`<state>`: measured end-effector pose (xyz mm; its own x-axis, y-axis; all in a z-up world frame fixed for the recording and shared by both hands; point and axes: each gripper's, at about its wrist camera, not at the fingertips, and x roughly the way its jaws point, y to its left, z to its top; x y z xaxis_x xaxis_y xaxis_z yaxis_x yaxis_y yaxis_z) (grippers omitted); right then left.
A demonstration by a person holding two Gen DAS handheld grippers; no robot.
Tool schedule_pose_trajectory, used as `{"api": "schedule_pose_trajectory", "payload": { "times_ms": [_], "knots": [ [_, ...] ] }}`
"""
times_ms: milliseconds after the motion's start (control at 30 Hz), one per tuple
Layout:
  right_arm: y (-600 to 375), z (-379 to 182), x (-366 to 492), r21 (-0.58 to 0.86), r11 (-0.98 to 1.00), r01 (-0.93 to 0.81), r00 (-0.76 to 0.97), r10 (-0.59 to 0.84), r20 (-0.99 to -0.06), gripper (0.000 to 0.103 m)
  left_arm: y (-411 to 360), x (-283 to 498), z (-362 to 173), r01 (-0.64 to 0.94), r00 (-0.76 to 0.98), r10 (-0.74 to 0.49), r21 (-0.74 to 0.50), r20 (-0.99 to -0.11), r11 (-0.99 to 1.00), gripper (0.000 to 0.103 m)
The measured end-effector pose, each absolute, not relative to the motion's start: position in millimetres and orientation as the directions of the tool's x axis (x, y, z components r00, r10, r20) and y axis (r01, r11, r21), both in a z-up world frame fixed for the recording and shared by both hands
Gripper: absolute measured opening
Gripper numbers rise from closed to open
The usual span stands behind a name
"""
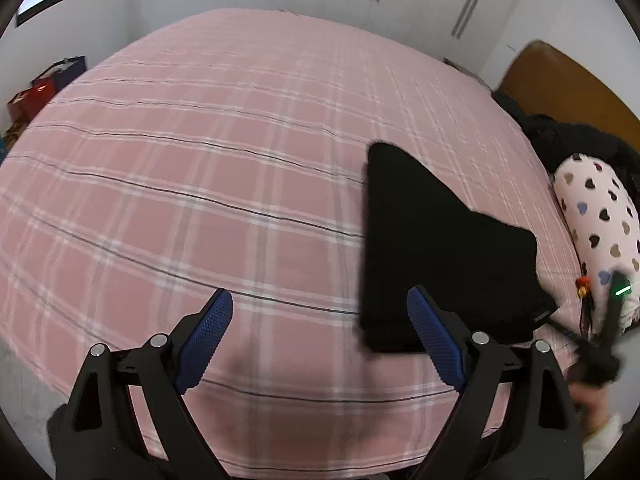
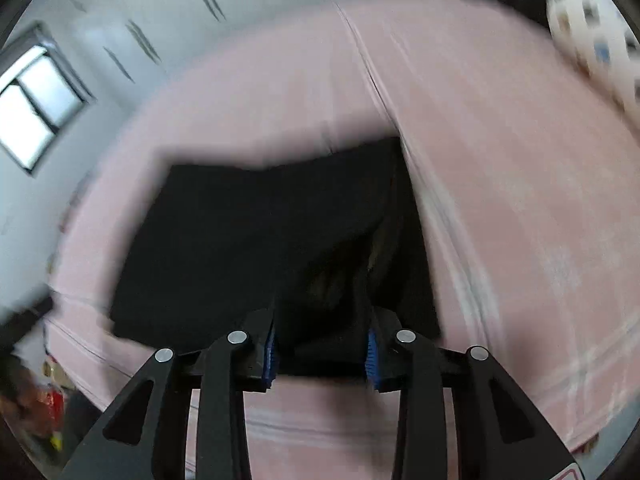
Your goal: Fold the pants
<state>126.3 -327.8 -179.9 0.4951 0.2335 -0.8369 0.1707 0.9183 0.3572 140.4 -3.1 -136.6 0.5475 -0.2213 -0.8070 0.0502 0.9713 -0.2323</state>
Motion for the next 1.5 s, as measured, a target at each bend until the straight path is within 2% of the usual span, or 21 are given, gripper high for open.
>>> {"api": "schedule_pose_trajectory", "payload": {
  "times_ms": [167,233,267,433,467,500,533,600,633,700,867,933,1000,1033,1067,1233,1367,1400,1433,1467,1500],
  "knots": [
    [-345,-153,118,0.425,0.875,0.231,0.58,0.227,-0.782,0.044,-43,159,-148,0.118,0.484,-0.235,-0.203,-0.843,0.972,0.087],
    [-355,-142,117,0.387,0.887,0.253,0.602,0.169,-0.781,0.074,-55,173,-157,0.138,0.463,-0.27,-0.233,-0.844,0.963,0.091],
    [-359,-141,119,0.376,0.891,0.257,0.602,0.157,-0.783,0.078,-58,180,-163,0.136,0.454,-0.284,-0.249,-0.845,0.959,0.092],
    [-365,-171,140,0.371,0.901,0.224,0.501,0.221,-0.837,0.08,-67,217,-211,0.045,0.341,-0.338,-0.344,-0.877,0.938,0.091],
    [-362,-180,142,0.38,0.9,0.215,0.485,0.239,-0.841,0.08,-67,221,-222,0.032,0.322,-0.368,-0.378,-0.872,0.925,0.087],
    [-359,-189,146,0.431,0.88,0.199,0.483,0.294,-0.825,0.075,-64,224,-231,0.015,0.316,-0.404,-0.421,-0.858,0.907,0.078],
    [-359,-191,145,0.453,0.868,0.206,0.498,0.305,-0.812,0.065,-61,223,-231,0.011,0.333,-0.422,-0.444,-0.843,0.896,0.064],
    [-353,-178,143,0.5,0.845,0.191,0.524,0.343,-0.78,0.042,-58,220,-225,0.027,0.346,-0.444,-0.464,-0.827,0.886,0.045],
    [-351,-172,143,0.512,0.841,0.173,0.538,0.355,-0.765,0.038,-56,218,-219,0.039,0.352,-0.454,-0.472,-0.818,0.881,0.036],
    [-337,-143,135,0.534,0.839,0.102,0.569,0.391,-0.724,0.035,-51,212,-201,0.065,0.37,-0.458,-0.469,-0.808,0.881,0.033],
    [-303,-119,106,0.555,0.831,0.023,0.555,0.451,-0.699,0.037,-10,182,-147,0.083,0.418,-0.424,-0.431,-0.803,0.899,0.035],
    [-288,-142,103,0.521,0.853,0.026,0.518,0.434,-0.737,0.044,7,168,-150,0.088,0.397,-0.386,-0.384,-0.833,0.919,0.046],
    [-277,-174,93,0.405,0.909,0.092,0.448,0.326,-0.832,0.052,15,156,-170,0.063,0.396,-0.224,-0.217,-0.89,0.974,0.049],
    [-278,-175,87,0.413,0.905,0.1,0.463,0.325,-0.825,0.052,16,153,-177,0.054,0.399,-0.162,-0.153,-0.903,0.987,0.046],
    [-280,-165,78,0.43,0.894,0.123,0.504,0.317,-0.803,0.052,18,147,-183,0.051,0.405,-0.096,-0.082,-0.909,0.995,0.05],
    [-266,-115,101,0.35,0.935,0.054,0.56,0.262,-0.786,0.054,20,134,-164,0.02,0.461,-0.081,-0.081,-0.884,0.997,0.051],
    [-260,-129,144,0.341,0.938,0.059,0.511,0.265,-0.818,0.063,18,134,-157,0.015,0.464,-0.069,-0.071,-0.883,0.997,0.056],
    [-260,-137,159,0.355,0.933,0.054,0.497,0.283,-0.82,0.062,17,134,-157,0.014,0.465,-0.068,-0.07,-0.883,0.997,0.06],
    [-256,-144,168,0.364,0.931,0.033,0.489,0.302,-0.818,0.028,15,134,-156,0.015,0.466,-0.064,-0.064,-0.883,0.998,0.064],
    [-250,-144,172,0.352,0.936,0.017,0.471,0.303,-0.828,0.006,12,134,-155,0.012,0.467,-0.052,-0.053,-0.883,0.999,0.064],
    [-245,-139,174,0.339,0.941,0.008,0.478,0.294,-0.828,0.007,9,135,-155,0.014,0.463,-0.041,-0.039,-0.885,0.999,0.064]
  ]
}}
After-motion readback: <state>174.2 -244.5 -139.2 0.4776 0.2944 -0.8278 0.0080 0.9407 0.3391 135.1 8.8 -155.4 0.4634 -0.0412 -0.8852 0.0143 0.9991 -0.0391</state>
